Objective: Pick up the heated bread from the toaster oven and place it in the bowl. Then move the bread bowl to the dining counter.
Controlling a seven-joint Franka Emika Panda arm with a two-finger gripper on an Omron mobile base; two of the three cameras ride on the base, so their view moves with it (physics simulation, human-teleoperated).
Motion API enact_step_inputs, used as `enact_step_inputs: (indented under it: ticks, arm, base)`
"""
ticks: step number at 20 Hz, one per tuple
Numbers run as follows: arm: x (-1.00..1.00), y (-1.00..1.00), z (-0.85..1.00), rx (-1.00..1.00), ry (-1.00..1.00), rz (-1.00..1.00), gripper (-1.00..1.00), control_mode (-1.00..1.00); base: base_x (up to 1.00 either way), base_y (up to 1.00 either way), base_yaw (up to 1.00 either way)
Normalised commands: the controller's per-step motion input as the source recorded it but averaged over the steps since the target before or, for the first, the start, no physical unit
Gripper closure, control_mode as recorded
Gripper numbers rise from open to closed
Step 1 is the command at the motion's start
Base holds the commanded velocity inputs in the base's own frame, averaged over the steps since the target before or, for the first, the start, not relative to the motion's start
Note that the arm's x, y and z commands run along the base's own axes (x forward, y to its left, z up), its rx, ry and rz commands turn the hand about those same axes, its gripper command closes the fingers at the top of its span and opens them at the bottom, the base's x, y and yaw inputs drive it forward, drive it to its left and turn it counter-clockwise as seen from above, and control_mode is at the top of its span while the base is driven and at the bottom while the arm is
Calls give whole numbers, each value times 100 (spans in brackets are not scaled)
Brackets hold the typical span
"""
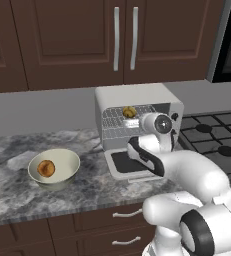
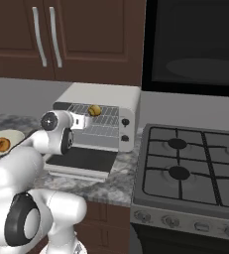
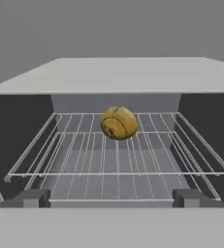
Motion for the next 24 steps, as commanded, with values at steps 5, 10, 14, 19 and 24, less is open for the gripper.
enact_step_inputs:
  ticks: [5,10,14,19,24]
  arm:
    - [24,0,-10,0,21,0,-100,-100]
    - [2,0,-23,0,28,0,-100,-100]
    - [0,0,-27,0,27,-1,-100,-100]
    - [-4,0,-28,0,18,0,-100,-100]
    - [-31,0,-2,0,-33,0,-100,-100]
  base:
    - [0,0,0]
    - [0,0,0]
    - [0,0,0]
    - [0,0,0]
    - [0,0,0]
